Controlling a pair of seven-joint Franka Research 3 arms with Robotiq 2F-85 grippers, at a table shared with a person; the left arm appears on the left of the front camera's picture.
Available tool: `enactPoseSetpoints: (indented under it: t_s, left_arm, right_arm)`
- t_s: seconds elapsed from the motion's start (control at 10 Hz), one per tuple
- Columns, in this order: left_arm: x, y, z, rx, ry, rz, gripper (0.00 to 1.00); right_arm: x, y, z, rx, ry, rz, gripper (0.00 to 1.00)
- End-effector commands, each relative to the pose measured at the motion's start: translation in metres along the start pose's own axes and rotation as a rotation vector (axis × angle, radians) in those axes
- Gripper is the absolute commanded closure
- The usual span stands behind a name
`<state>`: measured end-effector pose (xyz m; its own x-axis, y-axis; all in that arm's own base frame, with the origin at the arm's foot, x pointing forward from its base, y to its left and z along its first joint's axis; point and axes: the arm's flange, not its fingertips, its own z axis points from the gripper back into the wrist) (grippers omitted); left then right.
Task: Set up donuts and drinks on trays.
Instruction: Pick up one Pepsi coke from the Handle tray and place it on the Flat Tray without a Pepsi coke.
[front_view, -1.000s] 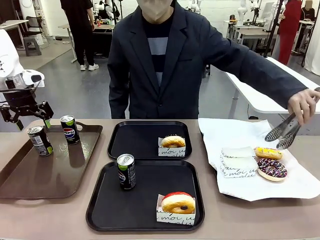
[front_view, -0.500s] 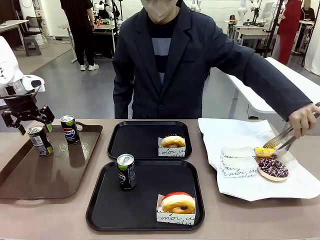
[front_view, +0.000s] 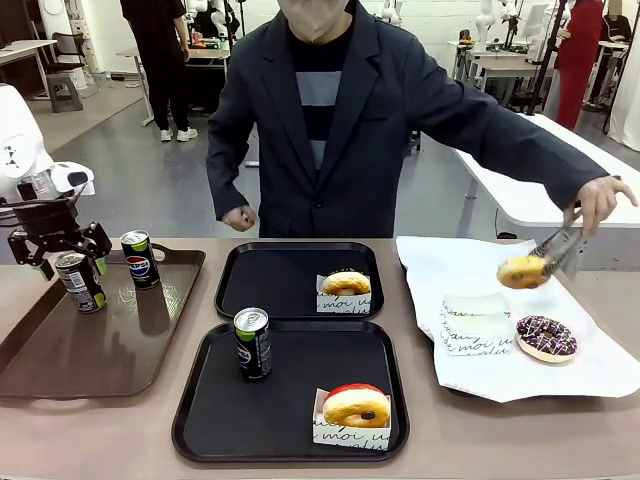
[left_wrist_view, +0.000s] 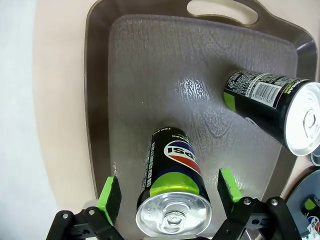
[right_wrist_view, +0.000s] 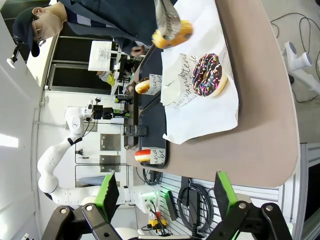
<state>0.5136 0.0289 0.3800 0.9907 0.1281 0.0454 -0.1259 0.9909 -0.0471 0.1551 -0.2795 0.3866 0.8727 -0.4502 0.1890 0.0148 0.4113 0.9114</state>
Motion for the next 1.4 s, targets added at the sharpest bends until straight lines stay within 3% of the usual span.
enactPoseSetpoints:
  t_s: [0.0,0.3,0.4,0.5,0.6,0.8,0.9,1.1,1.3]
  left_arm:
    - [-0.001,0.005,-0.003,-0.006,-0.006,-0.017,0.0]
    - [-0.003,0.006,-0.003,-0.014,-0.033,-0.011,0.04]
    - [-0.002,0.005,-0.002,-0.012,-0.034,-0.014,0.54]
    - [-0.001,0.006,-0.001,-0.009,-0.029,-0.014,0.59]
    - [-0.001,0.006,0.0,-0.009,-0.027,-0.013,1.0]
    - [-0.002,0.006,0.0,-0.011,-0.026,-0.012,1.0]
    - [-0.002,0.006,0.0,-0.011,-0.022,-0.013,0.75]
    - [-0.002,0.006,0.005,-0.011,-0.01,-0.011,1.0]
    - [-0.011,0.004,0.022,-0.01,0.034,0.016,1.0]
  right_arm:
    - [0.0,-0.001,-0.002,0.021,-0.012,0.017,0.0]
    - [0.0,-0.001,-0.002,0.021,-0.012,0.017,0.0]
    - [0.0,-0.001,-0.002,0.021,-0.012,0.017,0.0]
    - [0.0,-0.001,-0.002,0.021,-0.012,0.017,0.0]
    - [0.0,-0.001,-0.002,0.021,-0.012,0.017,0.0]
    - [0.0,-0.001,-0.002,0.021,-0.012,0.017,0.0]
    - [0.0,-0.001,-0.002,0.021,-0.012,0.017,0.0]
    - [0.0,-0.001,-0.002,0.021,-0.012,0.017,0.0]
    - [0.0,-0.001,-0.002,0.021,-0.012,0.017,0.0]
